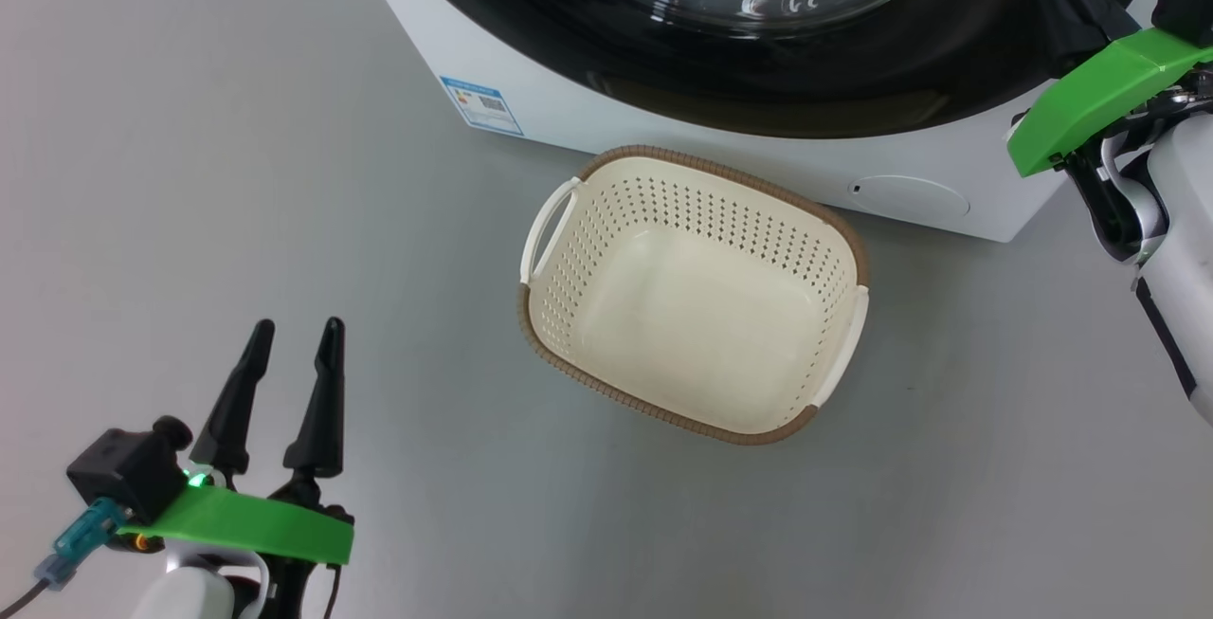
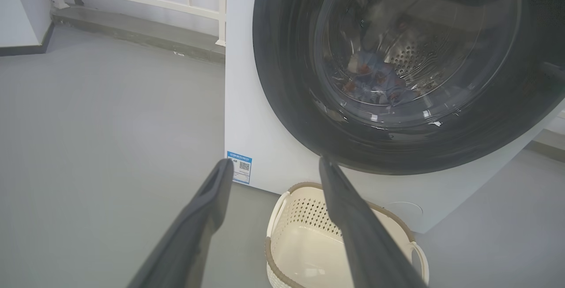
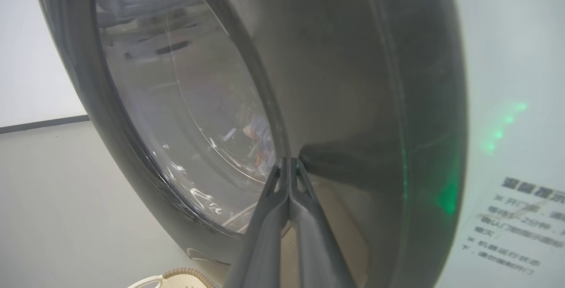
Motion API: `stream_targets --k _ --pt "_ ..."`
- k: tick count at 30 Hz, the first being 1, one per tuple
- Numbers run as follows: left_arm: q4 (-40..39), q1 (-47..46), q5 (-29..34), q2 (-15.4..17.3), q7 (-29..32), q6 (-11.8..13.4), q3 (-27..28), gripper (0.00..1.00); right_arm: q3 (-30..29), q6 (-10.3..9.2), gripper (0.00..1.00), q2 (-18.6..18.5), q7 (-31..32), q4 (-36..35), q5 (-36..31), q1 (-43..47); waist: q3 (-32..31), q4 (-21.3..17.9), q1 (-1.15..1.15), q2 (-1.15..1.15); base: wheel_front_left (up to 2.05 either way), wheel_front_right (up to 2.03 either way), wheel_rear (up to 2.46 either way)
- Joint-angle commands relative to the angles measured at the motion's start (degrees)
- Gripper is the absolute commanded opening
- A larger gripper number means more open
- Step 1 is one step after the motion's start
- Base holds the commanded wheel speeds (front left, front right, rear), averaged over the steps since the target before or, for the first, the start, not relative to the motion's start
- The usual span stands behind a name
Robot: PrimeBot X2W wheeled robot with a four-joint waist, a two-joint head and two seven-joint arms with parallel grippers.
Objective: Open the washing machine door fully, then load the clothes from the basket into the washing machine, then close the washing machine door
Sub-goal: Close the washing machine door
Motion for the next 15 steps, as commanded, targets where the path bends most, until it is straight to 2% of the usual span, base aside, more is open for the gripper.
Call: stream_targets --k 1,8,9,10,12,13,15 --pt "-0.7 -0.9 -0.2 1.6 -0.5 0.0 2.3 1.00 -1.0 -0.67 0.00 -0.5 -0.5 -0.6 -0.2 -0.5 -0.7 -0.4 0.00 0.00 0.00 0.00 0.00" --pt "-0.2 -0.5 0.0 2.1 -0.5 0.0 2.2 1.00 -1.9 -0.67 0.00 0.7 -0.5 -1.5 0.1 3.0 -3.2 -1.6 0.00 0.00 0.00 0.00 0.00" --pt "0.0 -0.4 0.1 2.2 -0.5 0.0 2.2 1.00 -2.0 -0.67 0.18 1.0 -0.5 -1.7 0.3 3.8 -3.8 -1.9 0.00 0.00 0.00 0.00 0.00" --pt "0.0 -0.4 0.1 2.2 -0.5 0.0 2.2 1.00 -2.0 -0.67 0.18 1.0 -0.5 -1.7 0.3 3.8 -3.8 -1.9 0.00 0.00 0.00 0.00 0.00" --pt "0.3 -0.1 0.2 2.3 -0.5 0.0 2.2 1.00 -2.2 -0.67 0.65 1.4 -0.5 -2.3 0.7 5.5 -5.2 -2.6 0.00 0.00 0.00 0.00 0.00" --pt "0.4 0.1 0.3 2.4 -0.5 0.0 2.2 1.00 -2.2 -0.67 1.00 1.5 -0.5 -2.7 0.9 6.3 -5.9 -2.9 0.00 0.00 0.00 0.00 0.00" --pt "0.5 0.3 0.5 2.5 -0.5 0.0 2.1 1.00 -2.3 -0.67 1.00 1.7 -0.5 -3.7 1.2 7.9 -7.2 -3.8 0.00 0.00 0.00 0.00 0.00"
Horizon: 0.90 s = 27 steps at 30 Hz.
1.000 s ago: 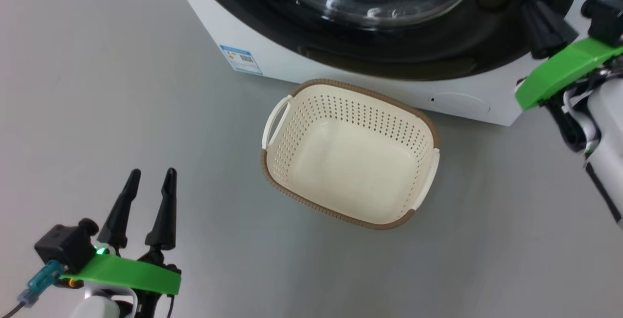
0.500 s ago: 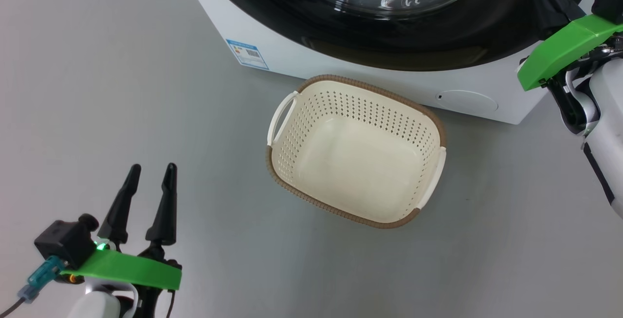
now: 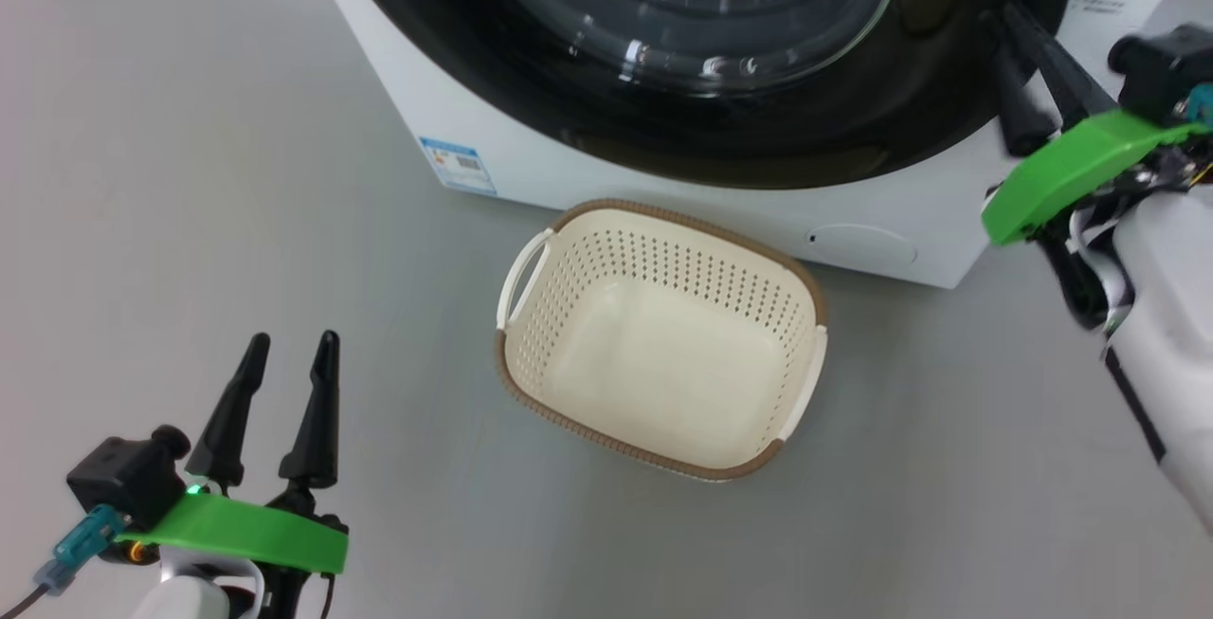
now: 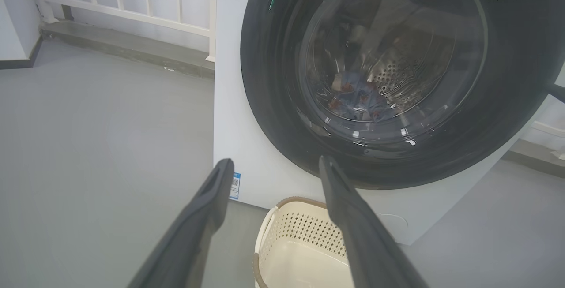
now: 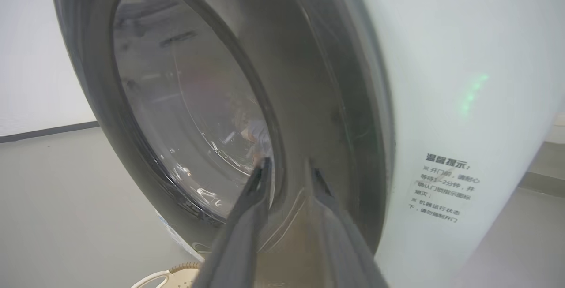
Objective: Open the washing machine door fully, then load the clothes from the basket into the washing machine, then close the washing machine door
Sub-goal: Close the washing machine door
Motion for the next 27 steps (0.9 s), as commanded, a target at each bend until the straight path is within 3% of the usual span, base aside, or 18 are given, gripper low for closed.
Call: stream_targets --k 1,27 --pt "-0.9 0.0 0.5 2.1 -0.5 0.0 2.1 1.00 0.0 -0.42 1.00 0.6 -0.5 -1.9 0.6 1.6 -2.3 -1.9 0.00 0.00 0.00 0.00 0.00" --pt "-2.0 6.5 1.9 2.5 -0.5 1.1 6.1 1.00 -5.5 -0.42 1.00 2.4 -0.5 -24.6 0.2 29.0 -14.9 -19.5 0.00 0.00 0.00 0.00 0.00"
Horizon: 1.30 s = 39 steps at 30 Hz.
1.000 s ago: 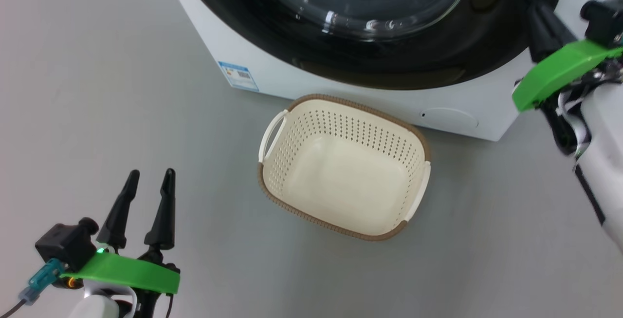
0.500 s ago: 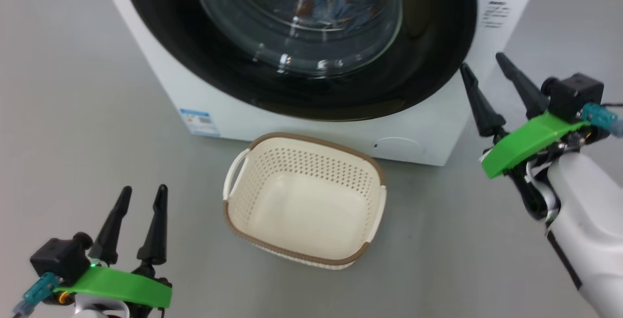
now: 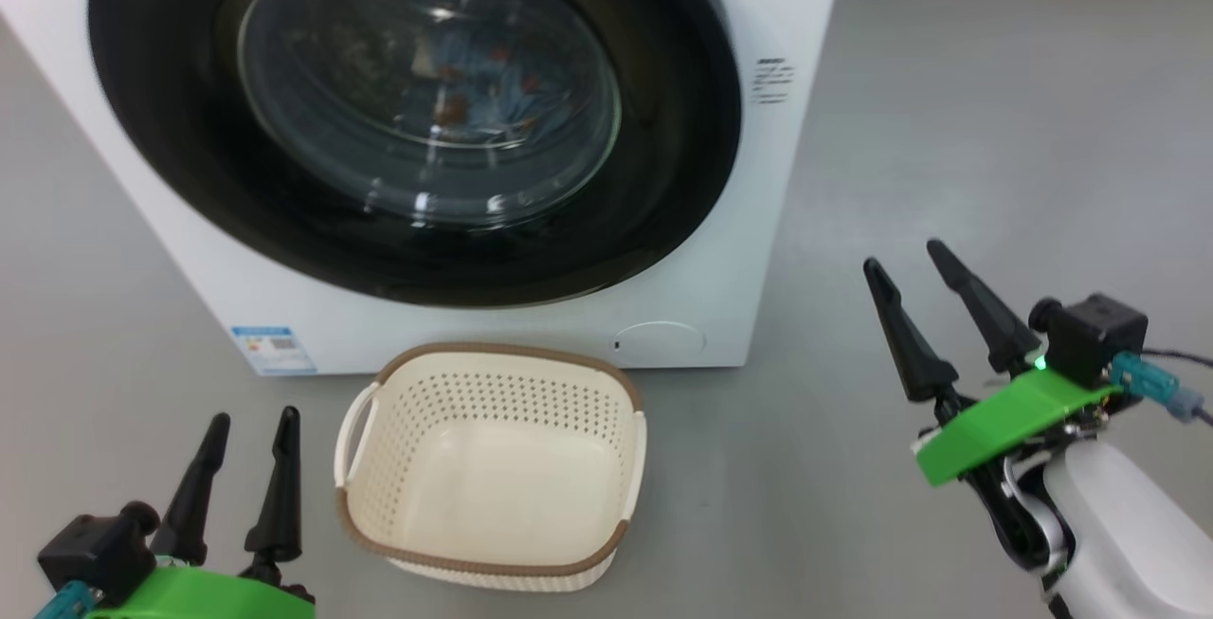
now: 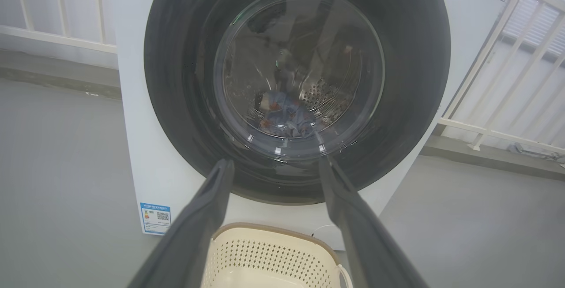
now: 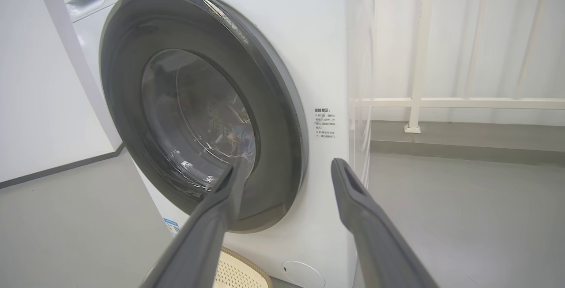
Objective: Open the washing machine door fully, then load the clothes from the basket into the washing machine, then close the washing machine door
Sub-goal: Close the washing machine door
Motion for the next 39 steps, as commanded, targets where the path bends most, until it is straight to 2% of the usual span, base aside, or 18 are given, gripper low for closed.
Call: stream_targets --k 1,8,17,39 --pt "-1.9 -0.5 0.1 1.2 -0.5 0.3 2.4 1.00 0.0 -0.41 1.00 -0.6 -0.4 -2.0 -0.2 1.3 -2.5 -3.2 0.00 0.00 0.00 0.00 0.00" --pt "-3.4 1.2 -0.9 0.6 -0.5 0.1 2.7 1.00 -1.7 -0.41 1.00 -0.8 -0.4 -4.9 -1.0 6.3 -3.2 -5.3 0.00 0.00 0.00 0.00 0.00" --pt "-4.0 2.4 -0.6 0.2 -0.5 0.6 3.1 1.00 -4.3 -0.41 1.00 -0.1 -0.4 -6.4 -2.1 10.3 -4.1 -6.2 0.00 0.00 0.00 0.00 0.00" --pt "-4.9 2.8 -0.2 0.5 -0.4 2.0 2.7 1.00 -6.1 -0.41 1.00 1.2 -0.4 -6.0 -3.7 12.2 -4.1 -5.9 0.00 0.00 0.00 0.00 0.00"
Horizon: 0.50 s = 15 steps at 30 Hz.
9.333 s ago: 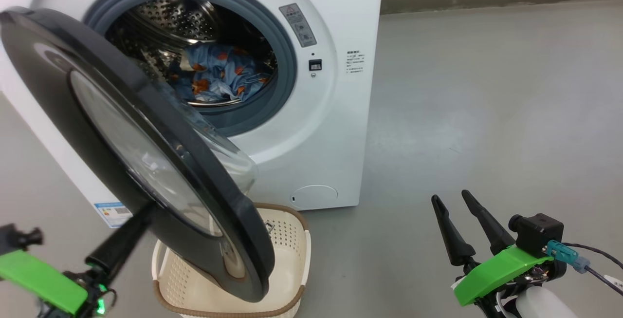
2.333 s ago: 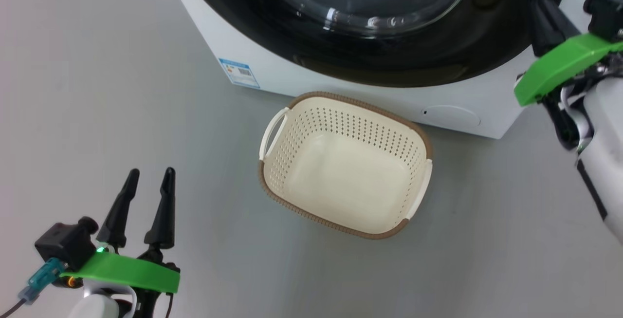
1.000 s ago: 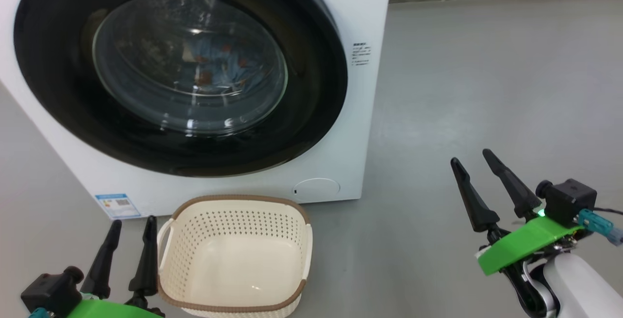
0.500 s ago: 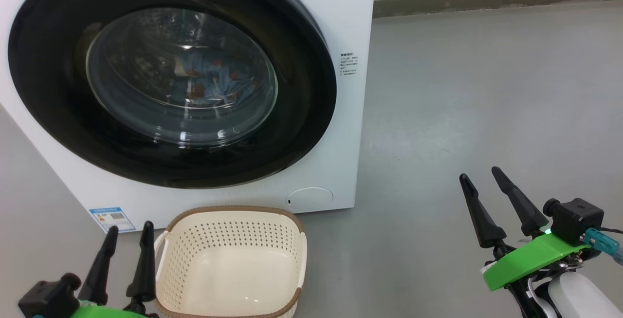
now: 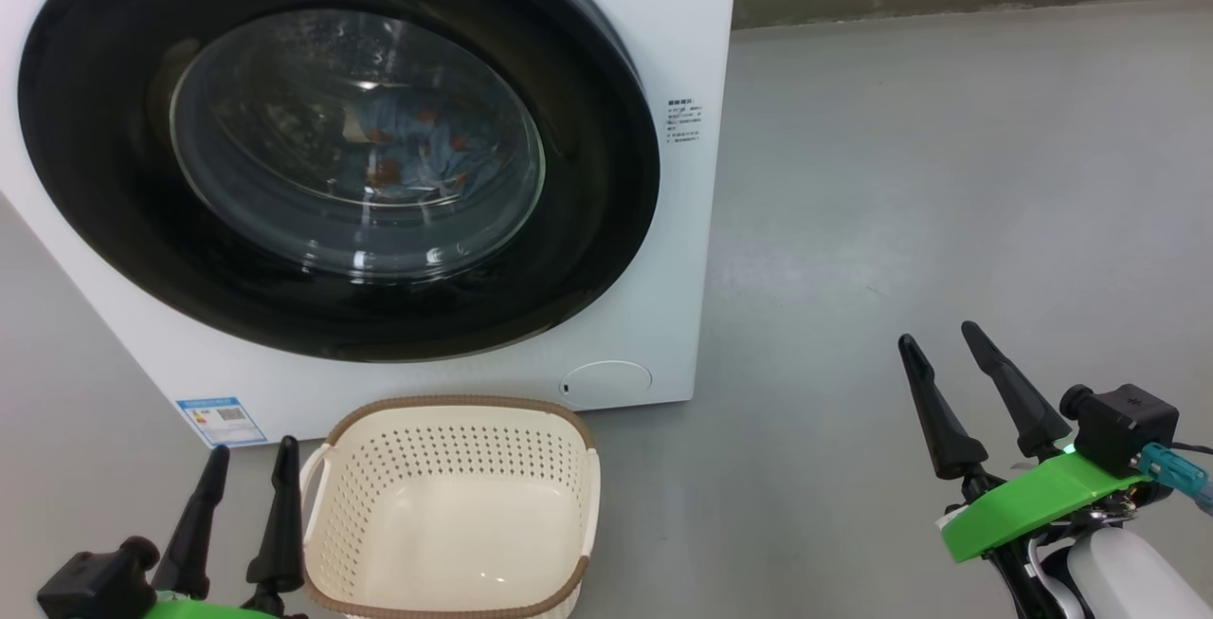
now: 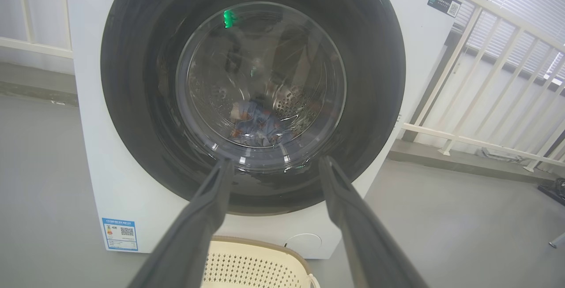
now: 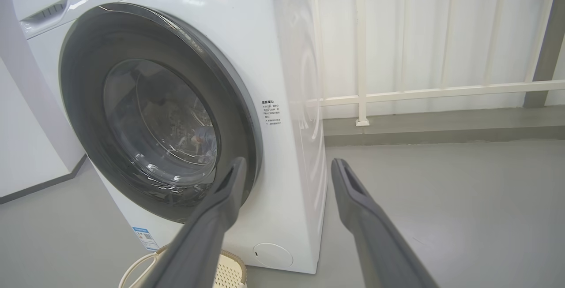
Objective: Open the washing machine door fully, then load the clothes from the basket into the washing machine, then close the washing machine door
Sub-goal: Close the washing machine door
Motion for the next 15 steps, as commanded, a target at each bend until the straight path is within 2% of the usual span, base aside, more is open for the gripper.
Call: stream_targets --k 1,15 --pt "-1.7 -1.6 0.4 1.6 -0.4 0.2 1.8 1.00 0.6 -0.41 1.00 -0.3 -0.5 -1.1 -0.7 0.5 0.1 0.0 0.00 0.00 0.00 0.00 0.00" --pt "-2.1 -1.6 0.3 1.9 -0.4 0.8 1.8 1.00 0.2 -0.41 1.00 0.0 -0.5 0.0 -0.9 0.7 0.2 0.2 0.00 0.00 0.00 0.00 0.00"
